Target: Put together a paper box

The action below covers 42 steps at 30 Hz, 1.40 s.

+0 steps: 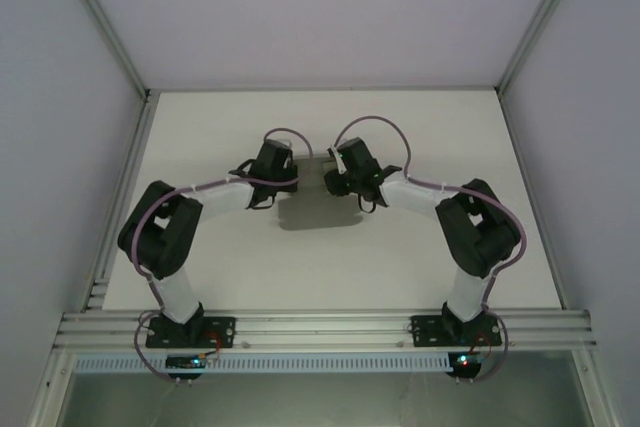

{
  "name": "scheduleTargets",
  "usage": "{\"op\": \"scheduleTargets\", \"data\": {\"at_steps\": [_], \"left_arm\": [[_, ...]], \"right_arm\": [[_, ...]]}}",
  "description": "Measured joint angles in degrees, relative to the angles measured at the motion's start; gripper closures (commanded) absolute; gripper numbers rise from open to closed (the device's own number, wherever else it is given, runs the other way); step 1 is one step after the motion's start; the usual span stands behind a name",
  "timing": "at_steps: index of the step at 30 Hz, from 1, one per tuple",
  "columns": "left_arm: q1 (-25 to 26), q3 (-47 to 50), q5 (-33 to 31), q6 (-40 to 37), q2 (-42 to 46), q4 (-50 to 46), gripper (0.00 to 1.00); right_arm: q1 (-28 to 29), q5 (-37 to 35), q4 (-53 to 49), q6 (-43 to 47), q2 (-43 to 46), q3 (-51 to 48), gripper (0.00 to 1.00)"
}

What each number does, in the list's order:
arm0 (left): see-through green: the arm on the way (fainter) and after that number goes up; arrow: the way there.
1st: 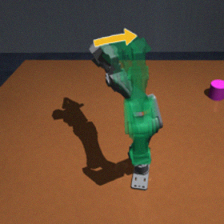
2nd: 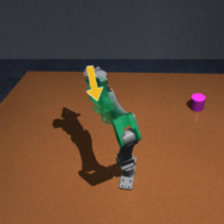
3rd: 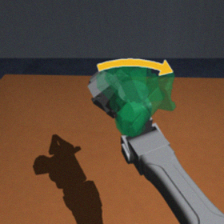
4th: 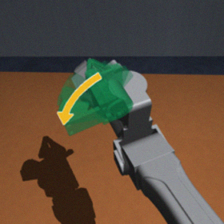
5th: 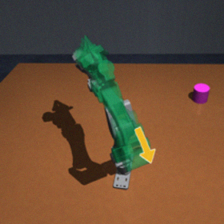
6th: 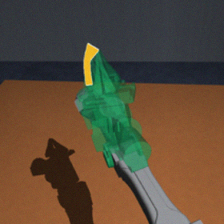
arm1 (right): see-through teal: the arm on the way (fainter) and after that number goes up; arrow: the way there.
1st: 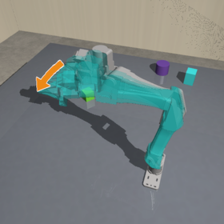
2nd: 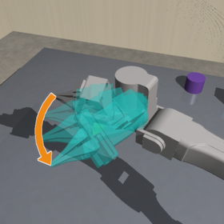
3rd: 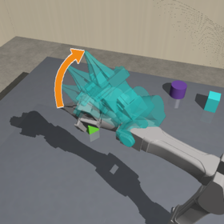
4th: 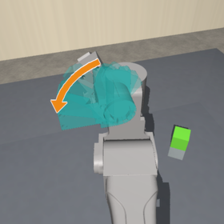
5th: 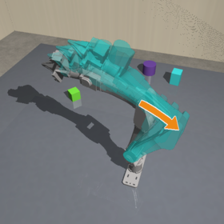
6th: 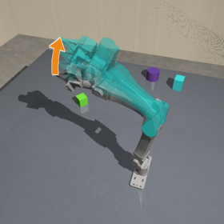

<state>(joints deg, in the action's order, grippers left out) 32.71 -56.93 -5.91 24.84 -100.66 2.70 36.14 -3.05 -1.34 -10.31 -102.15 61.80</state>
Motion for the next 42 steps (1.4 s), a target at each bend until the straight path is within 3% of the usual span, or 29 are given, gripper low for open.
{"op": "scheduleTargets", "data": {"at_steps": [3,5,6,9,11,15,22,28,32,37,42], "left_arm": [[0.09,-0.04,-0.2,-0.22,0.0,0.04,1.0],[0.11,-0.04,-0.15,-0.2,0.0,0.07,1.0],[0.2,-0.04,-0.17,-0.2,0.0,0.11,1.0],[0.42,-0.04,-0.22,-0.2,-0.02,0.2,1.0],[0.42,-0.11,-0.74,-0.2,-0.02,0.04,1.0],[0.44,-0.39,-1.03,-0.52,-0.17,-0.22,1.0],[1.05,-0.42,0.46,-1.44,-0.17,-0.39,1.0],[1.18,-0.5,1.79,-1.44,-0.24,-0.48,1.0],[1.16,-0.81,1.79,-1.44,-0.39,-0.94,1.0],[1.14,-1.16,1.75,-1.49,-0.55,-1.25,1.0],[1.03,-1.44,1.01,-1.4,-0.74,-1.2,1.0]], "right_arm": [[0.17,-3.32,-0.09,-1.18,-0.33,0.0,0.8],[0.17,-5.22,-0.13,-1.95,-0.72,0.2,0.81],[0.2,-6.03,-0.11,-2.25,-0.98,0.46,0.79],[0.28,-6.6,-0.04,-2.51,-1.27,0.72,0.59],[-0.15,-5.84,0.55,-2.45,-1.2,0.17,0.53],[-2.47,-0.22,4.04,-1.62,1.31,-3.98,0.41],[-9.25,17.88,9.57,-0.63,4.33,-9.49,0.33],[-9.18,24.06,11.72,0.72,4.33,-9.75,0.27],[-8.33,22.14,11.8,1.38,4.22,-9.77,0.32],[-4.81,11.72,10.23,2.03,2.95,-8.13,0.38],[-3.98,6.56,10.91,2.1,-0.37,-5.25,0.61]]}}
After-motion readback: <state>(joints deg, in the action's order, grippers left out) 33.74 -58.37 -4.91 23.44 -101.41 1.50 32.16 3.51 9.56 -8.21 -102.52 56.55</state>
